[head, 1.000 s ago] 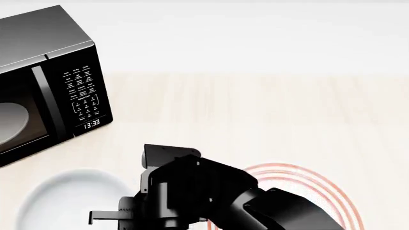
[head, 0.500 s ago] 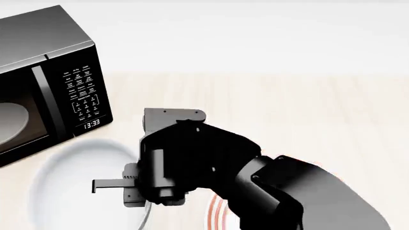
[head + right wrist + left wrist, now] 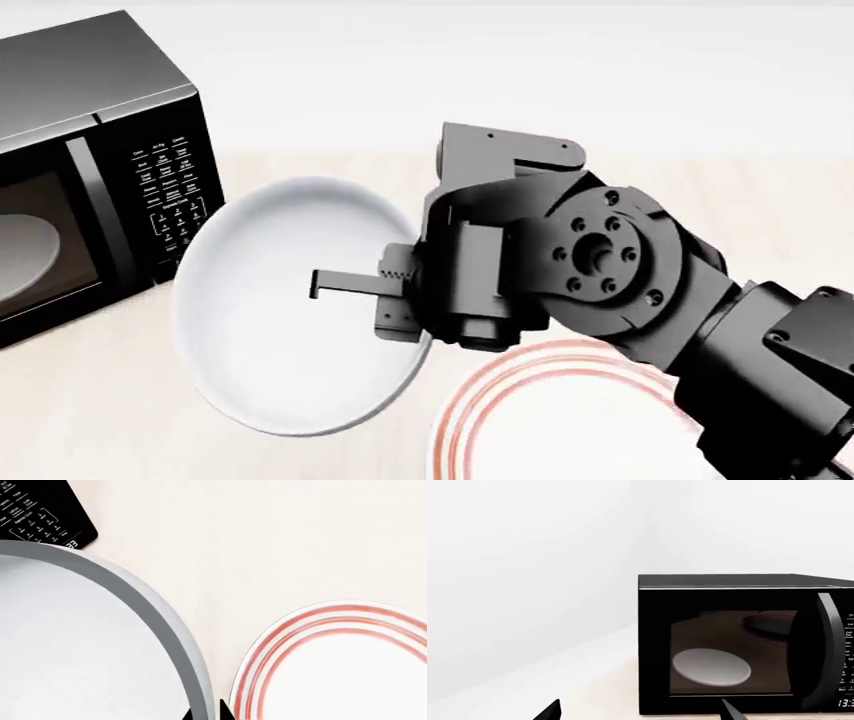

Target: Put the white bowl to the right of the plate.

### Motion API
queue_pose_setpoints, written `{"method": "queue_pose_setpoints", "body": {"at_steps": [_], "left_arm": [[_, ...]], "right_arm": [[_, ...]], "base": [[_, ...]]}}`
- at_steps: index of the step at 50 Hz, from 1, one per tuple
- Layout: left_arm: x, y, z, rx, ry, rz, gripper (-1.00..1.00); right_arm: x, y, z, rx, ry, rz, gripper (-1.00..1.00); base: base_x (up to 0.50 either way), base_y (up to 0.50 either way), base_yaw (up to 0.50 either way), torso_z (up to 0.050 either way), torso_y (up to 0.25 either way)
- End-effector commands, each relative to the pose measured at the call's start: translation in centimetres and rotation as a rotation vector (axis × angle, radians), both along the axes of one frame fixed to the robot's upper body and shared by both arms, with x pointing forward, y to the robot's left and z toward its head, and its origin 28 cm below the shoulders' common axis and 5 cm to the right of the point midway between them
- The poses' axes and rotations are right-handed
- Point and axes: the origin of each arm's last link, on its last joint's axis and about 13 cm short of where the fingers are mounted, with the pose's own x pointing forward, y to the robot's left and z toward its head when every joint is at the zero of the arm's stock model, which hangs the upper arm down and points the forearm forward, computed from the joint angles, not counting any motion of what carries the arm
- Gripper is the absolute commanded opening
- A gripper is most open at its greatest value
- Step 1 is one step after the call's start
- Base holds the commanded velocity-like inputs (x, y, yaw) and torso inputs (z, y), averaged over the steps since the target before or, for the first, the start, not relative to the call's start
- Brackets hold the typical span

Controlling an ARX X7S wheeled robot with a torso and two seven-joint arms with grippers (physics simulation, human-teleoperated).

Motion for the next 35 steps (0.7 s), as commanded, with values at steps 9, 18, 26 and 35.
{"method": "queue_pose_setpoints", "body": {"at_steps": [9, 18, 26, 35], "left_arm": [[0.3, -0.2, 0.0, 0.005, 0.005, -0.014, 1.00], [0.5, -0.6, -0.1, 0.020, 0.013, -0.025, 1.00], [0.6, -0.7, -0.2, 0.023, 0.017, -0.028, 1.00], [0.7, -0.8, -0.3, 0.027, 0.022, -0.028, 1.00]], "right_arm": [[1.7, -7.1, 1.0, 0.031, -0.035, -0.251, -1.00], [2.1, -10.7, 1.1, 0.059, -0.031, -0.376, -1.00], [2.5, -13.6, 0.8, 0.086, -0.010, -0.479, -1.00], [3.4, -16.8, 0.0, 0.141, 0.041, -0.579, -1.00]], "base": [[0.00, 0.00, 0.00, 0.000, 0.001], [0.00, 0.00, 0.00, 0.000, 0.000], [0.00, 0.00, 0.00, 0.000, 0.001], [0.00, 0.00, 0.00, 0.000, 0.000]]}}
